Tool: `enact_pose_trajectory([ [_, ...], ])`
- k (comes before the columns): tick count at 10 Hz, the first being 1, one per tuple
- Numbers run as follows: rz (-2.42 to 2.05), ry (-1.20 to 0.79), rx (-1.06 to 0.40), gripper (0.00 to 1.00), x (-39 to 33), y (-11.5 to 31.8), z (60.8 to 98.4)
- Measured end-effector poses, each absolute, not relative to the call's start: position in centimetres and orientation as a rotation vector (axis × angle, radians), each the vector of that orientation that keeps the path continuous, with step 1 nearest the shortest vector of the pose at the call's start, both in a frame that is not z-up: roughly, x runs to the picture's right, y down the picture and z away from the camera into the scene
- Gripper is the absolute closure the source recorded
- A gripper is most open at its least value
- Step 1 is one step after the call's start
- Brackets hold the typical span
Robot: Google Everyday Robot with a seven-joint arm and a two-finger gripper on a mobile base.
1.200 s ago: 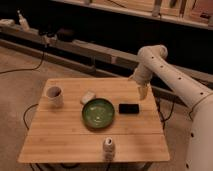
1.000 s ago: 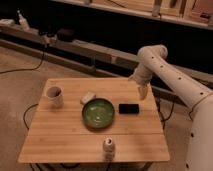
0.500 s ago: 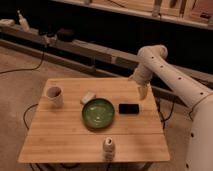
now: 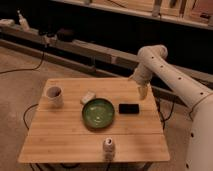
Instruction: Place the eraser on the white sponge
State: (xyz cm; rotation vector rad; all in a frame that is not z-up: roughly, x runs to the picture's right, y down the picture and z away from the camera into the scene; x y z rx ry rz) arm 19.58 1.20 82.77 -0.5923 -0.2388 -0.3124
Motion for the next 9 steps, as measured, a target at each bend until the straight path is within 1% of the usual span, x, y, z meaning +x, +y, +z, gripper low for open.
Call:
enact_pose_trajectory([
  [8, -0.314, -0.238, -0.594, 0.20, 19.6, 1.3, 82.8],
  [9, -0.313, -0.240, -0.613, 0.20, 19.5, 2.4, 83.3],
])
